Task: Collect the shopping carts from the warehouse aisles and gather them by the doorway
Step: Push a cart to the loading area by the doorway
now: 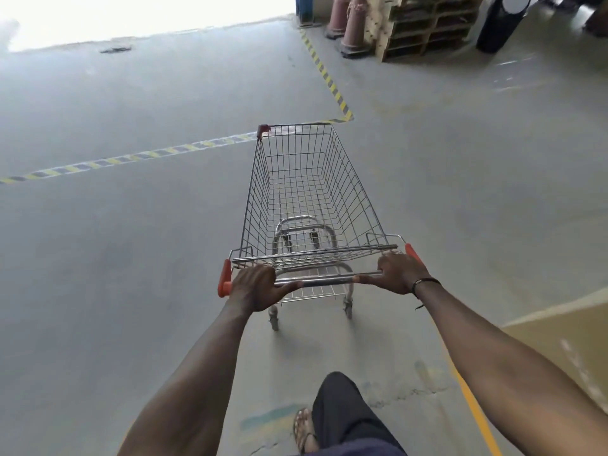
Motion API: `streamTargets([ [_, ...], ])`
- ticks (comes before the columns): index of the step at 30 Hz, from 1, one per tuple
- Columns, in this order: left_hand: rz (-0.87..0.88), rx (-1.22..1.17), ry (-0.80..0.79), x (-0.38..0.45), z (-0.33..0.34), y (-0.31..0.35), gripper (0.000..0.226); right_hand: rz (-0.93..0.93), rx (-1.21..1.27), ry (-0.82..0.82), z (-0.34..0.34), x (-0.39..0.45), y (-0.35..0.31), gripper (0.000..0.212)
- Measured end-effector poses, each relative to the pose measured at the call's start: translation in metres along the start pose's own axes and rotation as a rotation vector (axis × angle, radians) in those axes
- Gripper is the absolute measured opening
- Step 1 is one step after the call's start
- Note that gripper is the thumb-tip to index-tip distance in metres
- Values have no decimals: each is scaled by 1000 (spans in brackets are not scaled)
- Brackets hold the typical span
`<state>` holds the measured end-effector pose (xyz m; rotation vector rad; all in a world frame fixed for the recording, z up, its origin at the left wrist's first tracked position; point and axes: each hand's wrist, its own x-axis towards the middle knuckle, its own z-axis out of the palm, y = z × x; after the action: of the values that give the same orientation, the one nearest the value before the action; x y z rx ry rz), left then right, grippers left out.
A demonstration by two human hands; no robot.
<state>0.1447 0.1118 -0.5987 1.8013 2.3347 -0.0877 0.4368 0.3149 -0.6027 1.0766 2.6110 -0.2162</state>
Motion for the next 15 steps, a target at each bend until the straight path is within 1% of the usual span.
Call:
streamTargets([
  [2, -1, -10, -6, 42, -8, -17, 91, -3, -9, 3, -16, 44, 7, 100],
  [4, 3, -22, 0, 86, -15, -33, 88, -8, 5, 6, -32, 88, 16, 96],
  [6, 4, -21, 9, 131, -22, -48, 89, -16, 22, 16, -46, 135, 28, 95],
  [10, -30, -29, 18, 223, -36, -75, 91, -41, 22, 46, -78, 231, 56, 102],
  [15, -66, -51, -8, 336, -63, -100, 89, -54, 27, 5, -124, 345, 90, 92],
])
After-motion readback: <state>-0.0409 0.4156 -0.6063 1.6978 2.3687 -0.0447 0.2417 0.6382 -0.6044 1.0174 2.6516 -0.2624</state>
